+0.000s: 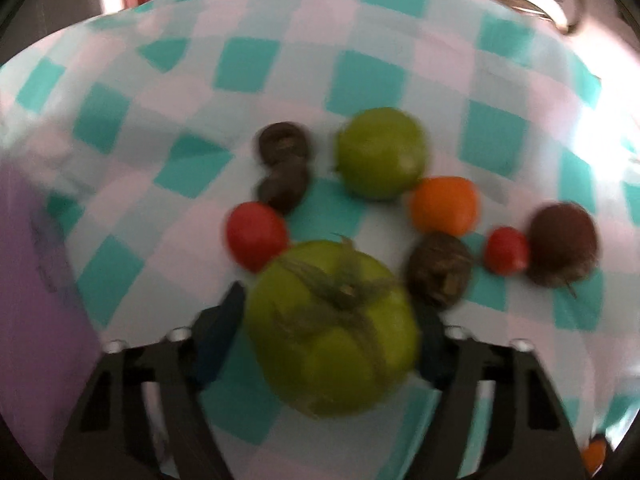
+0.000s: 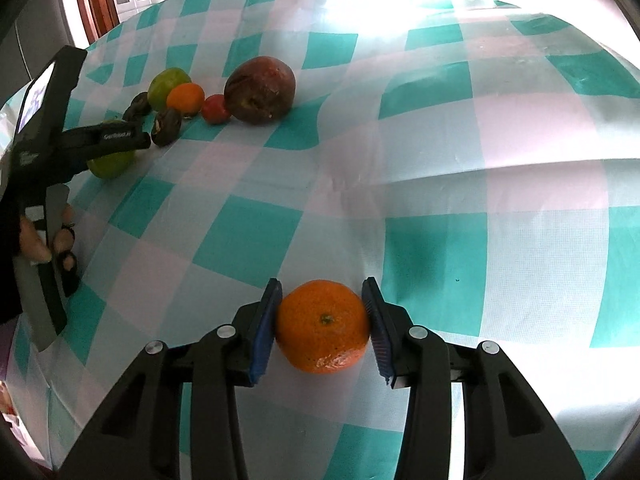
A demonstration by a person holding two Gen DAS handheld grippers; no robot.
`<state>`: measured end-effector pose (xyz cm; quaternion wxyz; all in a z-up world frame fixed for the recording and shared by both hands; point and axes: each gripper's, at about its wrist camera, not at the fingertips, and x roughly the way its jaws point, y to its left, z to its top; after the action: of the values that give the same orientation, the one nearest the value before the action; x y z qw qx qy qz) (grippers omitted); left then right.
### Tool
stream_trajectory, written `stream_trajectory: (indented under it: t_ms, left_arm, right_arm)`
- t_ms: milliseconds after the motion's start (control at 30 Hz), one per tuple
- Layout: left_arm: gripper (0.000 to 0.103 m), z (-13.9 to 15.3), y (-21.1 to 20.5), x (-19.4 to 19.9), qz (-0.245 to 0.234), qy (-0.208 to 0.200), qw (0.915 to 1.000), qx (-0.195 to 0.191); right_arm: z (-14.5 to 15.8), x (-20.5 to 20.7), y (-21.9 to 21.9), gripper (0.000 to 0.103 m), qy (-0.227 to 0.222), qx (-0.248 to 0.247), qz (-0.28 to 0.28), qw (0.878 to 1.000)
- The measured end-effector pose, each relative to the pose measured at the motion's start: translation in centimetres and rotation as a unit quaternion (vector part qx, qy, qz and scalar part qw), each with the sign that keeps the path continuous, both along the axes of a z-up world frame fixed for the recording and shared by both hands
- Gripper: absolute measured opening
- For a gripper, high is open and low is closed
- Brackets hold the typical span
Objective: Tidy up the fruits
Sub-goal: 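Grasp the mandarin with the right tool while the left tool grasps the large green tomato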
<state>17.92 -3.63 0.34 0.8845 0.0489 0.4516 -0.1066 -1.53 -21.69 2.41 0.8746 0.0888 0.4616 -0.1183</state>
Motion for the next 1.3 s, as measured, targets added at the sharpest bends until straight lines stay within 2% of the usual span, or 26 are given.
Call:
stream_trajectory:
  t_ms: [33, 167, 200, 233, 367, 433, 467, 500, 567, 667, 700, 733, 767, 867, 1000, 1100, 1200, 1233, 1267, 1300]
  left_arm:
    - [0.063, 0.0, -0.2, -0.3, -0.007, -0.004, 0.9999, 0.009]
    - [0.064, 0.3, 0.6, -0.3, 0.003, 0.001, 1.0000, -0.009]
    - [0.064, 0.2, 0.7, 0.0, 0.003, 0.006, 0.9999, -0.011]
    - [0.065, 0.1, 0.7, 0.1, 0.003, 0.010, 0.9999, -0.012]
    - [0.066, 0.1, 0.8, -0.2, -0.007, 0.002, 1.0000, -0.003]
    - [0.065, 0.2, 0.7, -0.4, -0.008, 0.001, 1.0000, 0.000]
    - [0.064, 0.2, 0.7, -0.2, -0.008, 0.001, 1.0000, -0.001]
    - [0.060, 0.0, 0.5, -0.5, -0.011, 0.002, 0.9999, -0.002]
    - [0.060, 0.2, 0.2, -1.1, -0.014, 0.008, 0.9999, 0.001]
    - [0.060, 0.5, 0.4, 0.1, -0.007, 0.027, 0.9996, -0.009]
    - [0.070, 0.5, 0.5, 0.5, -0.001, 0.042, 0.9990, -0.015]
    - [0.084, 0.6, 0.7, 1.2, 0.004, 0.054, 0.9982, -0.024]
    - [0.089, 0.7, 1.0, 1.3, 0.016, 0.055, 0.9981, -0.025]
    - [0.091, 0.8, 1.1, 1.5, 0.018, 0.047, 0.9984, -0.025]
    - [0.095, 0.4, 1.0, 2.0, 0.021, 0.037, 0.9988, -0.022]
    - [0.094, 0.5, 0.5, 2.2, 0.020, 0.020, 0.9995, -0.011]
    - [0.084, 0.4, -0.6, 2.5, -0.005, 0.014, 0.9999, 0.004]
    - [0.070, 0.6, -1.2, 2.9, -0.013, 0.014, 0.9998, 0.001]
    - [0.065, 0.7, -1.5, 3.0, -0.041, 0.022, 0.9988, -0.018]
    - [0.064, 0.8, -1.8, 2.9, -0.050, 0.025, 0.9984, -0.010]
  right_arm:
    - [0.0, 0.0, 0.0, 0.042, 0.000, 0.001, 0.000, 1.000]
    - [0.1, -0.5, -0.1, 0.045, -0.006, 0.006, 0.005, 1.000]
    - [0.1, -0.6, -0.1, 0.053, -0.007, 0.009, 0.005, 1.000]
    - [0.1, -0.9, 0.0, 0.054, -0.007, 0.010, 0.003, 1.000]
    - [0.1, -1.9, 0.4, 0.054, -0.005, 0.001, 0.007, 1.000]
    - [0.1, -2.5, 0.5, 0.054, -0.003, -0.005, 0.016, 1.000]
    - [0.2, -2.6, 0.6, 0.050, -0.002, -0.006, 0.021, 1.000]
    - [0.2, -2.6, 0.6, 0.041, 0.000, -0.003, 0.027, 1.000]
    - [0.4, -2.3, 0.7, 0.041, 0.007, -0.003, 0.041, 0.999]
    - [0.3, -1.8, 0.5, 0.041, 0.009, 0.005, 0.054, 0.998]
    - [0.3, -1.7, 0.5, 0.043, 0.012, 0.004, 0.059, 0.998]
    - [0.3, -1.7, 0.4, 0.044, 0.012, 0.011, 0.062, 0.998]
    - [0.2, -1.7, 0.3, 0.048, 0.010, 0.018, 0.061, 0.998]
    - [0.2, -1.4, 0.5, 0.052, 0.008, 0.020, 0.054, 0.998]
    - [0.3, -0.9, 0.1, 0.052, 0.003, 0.034, 0.029, 0.999]
    - [0.3, -0.5, -0.1, 0.050, 0.001, 0.034, 0.017, 0.999]
    - [0.4, -0.5, 0.2, 0.041, 0.008, 0.019, 0.011, 1.000]
    - [0.4, -0.5, 0.2, 0.041, 0.010, 0.020, 0.007, 1.000]
    - [0.5, -0.5, 0.2, 0.040, 0.013, 0.020, 0.003, 1.000]
    - [0.5, -0.5, 0.2, 0.040, 0.015, 0.019, 0.000, 1.000]
